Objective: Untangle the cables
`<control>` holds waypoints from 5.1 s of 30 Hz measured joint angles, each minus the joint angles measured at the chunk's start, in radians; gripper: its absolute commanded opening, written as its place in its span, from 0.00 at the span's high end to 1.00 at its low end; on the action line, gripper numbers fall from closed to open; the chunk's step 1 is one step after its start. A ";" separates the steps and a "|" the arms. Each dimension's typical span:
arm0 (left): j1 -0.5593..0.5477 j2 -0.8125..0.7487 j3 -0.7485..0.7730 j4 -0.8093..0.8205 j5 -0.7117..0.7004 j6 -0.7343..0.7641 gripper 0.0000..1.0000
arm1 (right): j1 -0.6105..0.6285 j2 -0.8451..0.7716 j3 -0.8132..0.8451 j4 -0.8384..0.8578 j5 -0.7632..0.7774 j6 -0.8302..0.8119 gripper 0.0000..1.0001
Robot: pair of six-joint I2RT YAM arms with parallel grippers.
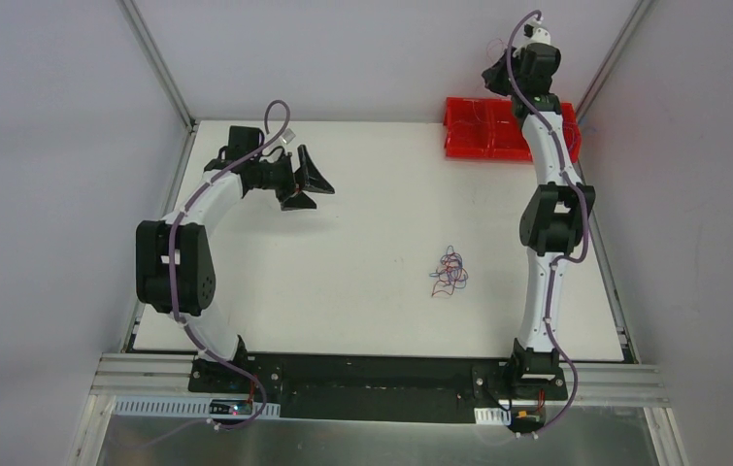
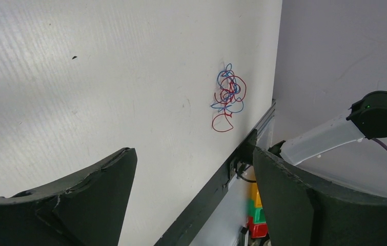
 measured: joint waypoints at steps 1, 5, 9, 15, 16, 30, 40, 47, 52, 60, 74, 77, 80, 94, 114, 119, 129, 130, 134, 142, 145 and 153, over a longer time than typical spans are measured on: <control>0.006 0.003 0.002 -0.010 0.000 0.004 0.14 | 0.000 0.012 0.000 0.003 0.002 0.000 1.00; 0.018 0.014 0.013 -0.048 0.000 0.022 0.14 | 0.000 0.040 0.000 0.014 0.004 0.008 1.00; 0.024 0.034 0.039 -0.074 0.001 0.035 0.14 | 0.000 0.056 0.000 0.026 0.003 0.027 1.00; 0.024 0.061 0.066 -0.106 0.010 0.051 0.14 | 0.005 0.114 0.002 0.051 -0.001 0.069 1.00; 0.024 0.063 0.066 -0.112 0.011 0.053 0.14 | 0.006 0.128 0.004 0.051 0.000 0.077 1.00; 0.031 0.064 0.068 -0.155 0.019 0.080 0.14 | 0.043 0.210 0.006 0.067 0.031 0.104 0.50; 0.031 0.064 0.068 -0.164 0.020 0.098 0.15 | 0.037 0.096 -0.120 0.049 0.001 0.070 0.25; 0.021 0.047 0.067 -0.164 0.018 0.167 0.15 | 0.024 -0.257 -0.382 -0.163 -0.203 -0.067 0.13; -0.068 -0.005 0.055 -0.164 0.010 0.245 0.16 | 0.028 -0.585 -0.637 -0.445 -0.343 -0.259 0.14; -0.208 -0.033 0.022 -0.167 -0.008 0.296 0.16 | 0.087 -0.817 -1.159 -0.761 -0.369 -0.506 0.18; -0.206 -0.063 -0.020 -0.194 -0.037 0.341 0.17 | 0.284 -0.717 -1.368 -0.533 -0.170 -0.502 1.00; -0.206 -0.090 -0.029 -0.208 -0.037 0.350 0.17 | 0.284 -0.725 -1.363 -0.526 -0.188 -0.516 1.00; -0.206 -0.131 -0.033 -0.210 -0.035 0.359 0.18 | 0.286 -0.772 -1.358 -0.514 -0.240 -0.526 1.00; -0.364 -0.081 -0.061 0.100 0.039 0.166 0.36 | 0.338 -0.899 -1.269 -0.440 -0.404 -0.387 1.00; -0.516 0.111 -0.172 0.504 0.040 -0.075 0.52 | 0.344 -0.892 -1.245 -0.405 -0.401 -0.272 1.00; -0.518 0.137 -0.172 0.519 0.007 -0.076 0.49 | 0.344 -0.891 -1.245 -0.404 -0.401 -0.260 1.00; -0.541 0.179 -0.170 0.505 -0.042 -0.053 0.68 | 0.344 -0.892 -1.245 -0.404 -0.401 -0.239 1.00; -0.545 0.181 -0.166 0.492 -0.050 -0.046 0.74 | 0.344 -0.892 -1.245 -0.404 -0.401 -0.237 1.00; -0.554 0.181 -0.143 0.434 -0.073 -0.011 1.00 | 0.344 -0.892 -1.245 -0.404 -0.395 -0.217 1.00; -0.426 0.078 -0.128 0.145 -0.092 0.153 1.00 | 0.276 -0.935 -1.246 -0.455 -0.171 -0.255 1.00; -0.269 0.002 -0.150 0.029 -0.104 0.216 1.00 | 0.184 -0.967 -1.249 -0.481 -0.059 -0.296 1.00; 0.117 -0.008 -0.156 -0.248 -0.228 0.422 1.00 | 0.018 -1.081 -1.294 -0.588 0.101 -0.431 1.00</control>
